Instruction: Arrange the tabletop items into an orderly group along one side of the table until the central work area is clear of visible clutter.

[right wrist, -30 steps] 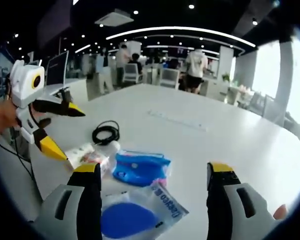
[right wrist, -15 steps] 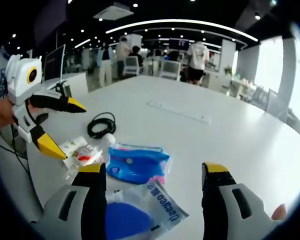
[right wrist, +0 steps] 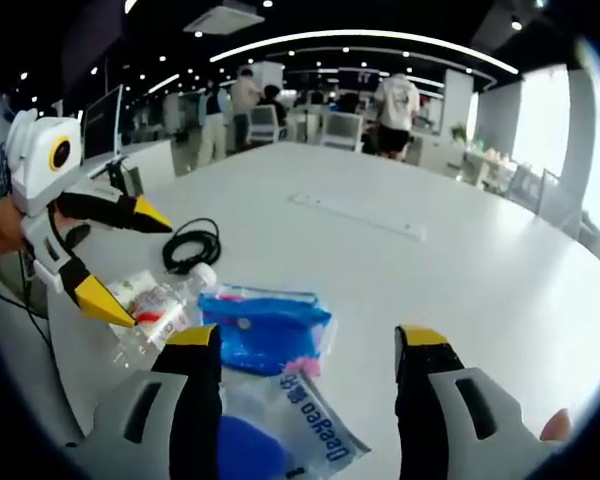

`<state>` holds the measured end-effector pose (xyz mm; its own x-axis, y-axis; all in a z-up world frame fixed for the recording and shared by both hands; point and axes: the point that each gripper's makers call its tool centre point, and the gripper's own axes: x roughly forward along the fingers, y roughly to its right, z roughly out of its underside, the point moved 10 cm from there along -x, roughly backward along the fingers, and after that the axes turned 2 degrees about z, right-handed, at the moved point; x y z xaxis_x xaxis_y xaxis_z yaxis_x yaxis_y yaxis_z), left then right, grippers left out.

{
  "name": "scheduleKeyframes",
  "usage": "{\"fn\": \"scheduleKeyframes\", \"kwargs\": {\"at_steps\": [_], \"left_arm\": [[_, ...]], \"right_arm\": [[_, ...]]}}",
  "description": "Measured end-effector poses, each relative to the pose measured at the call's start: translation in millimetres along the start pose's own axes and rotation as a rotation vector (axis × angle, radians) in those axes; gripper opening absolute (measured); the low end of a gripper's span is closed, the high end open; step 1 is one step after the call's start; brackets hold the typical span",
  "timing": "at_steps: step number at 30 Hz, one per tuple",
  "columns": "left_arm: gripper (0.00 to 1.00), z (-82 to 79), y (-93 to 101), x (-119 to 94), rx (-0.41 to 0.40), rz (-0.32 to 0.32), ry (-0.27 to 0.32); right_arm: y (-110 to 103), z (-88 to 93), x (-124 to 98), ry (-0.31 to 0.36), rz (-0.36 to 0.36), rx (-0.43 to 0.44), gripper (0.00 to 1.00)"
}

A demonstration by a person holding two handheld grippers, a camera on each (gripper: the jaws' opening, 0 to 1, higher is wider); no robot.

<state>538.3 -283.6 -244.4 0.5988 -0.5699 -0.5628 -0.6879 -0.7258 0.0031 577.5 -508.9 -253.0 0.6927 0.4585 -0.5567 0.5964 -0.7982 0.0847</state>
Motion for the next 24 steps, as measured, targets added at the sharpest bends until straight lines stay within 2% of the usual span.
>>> {"fn": "scheduleKeyframes", "kwargs": {"at_steps": [9, 24], "left_arm": [[0.64, 0.3, -2.4, 12, -0.004, 0.017, -0.015], [0.56, -1.1, -6.1, 42, 0.025, 0.059, -0.071]], "right_arm": [[5, -2.4, 11, -0.014, -0.008, -0.006, 0.69], [13, 10.9, 33, -0.078, -0.039, 0.026, 0.59]]}}
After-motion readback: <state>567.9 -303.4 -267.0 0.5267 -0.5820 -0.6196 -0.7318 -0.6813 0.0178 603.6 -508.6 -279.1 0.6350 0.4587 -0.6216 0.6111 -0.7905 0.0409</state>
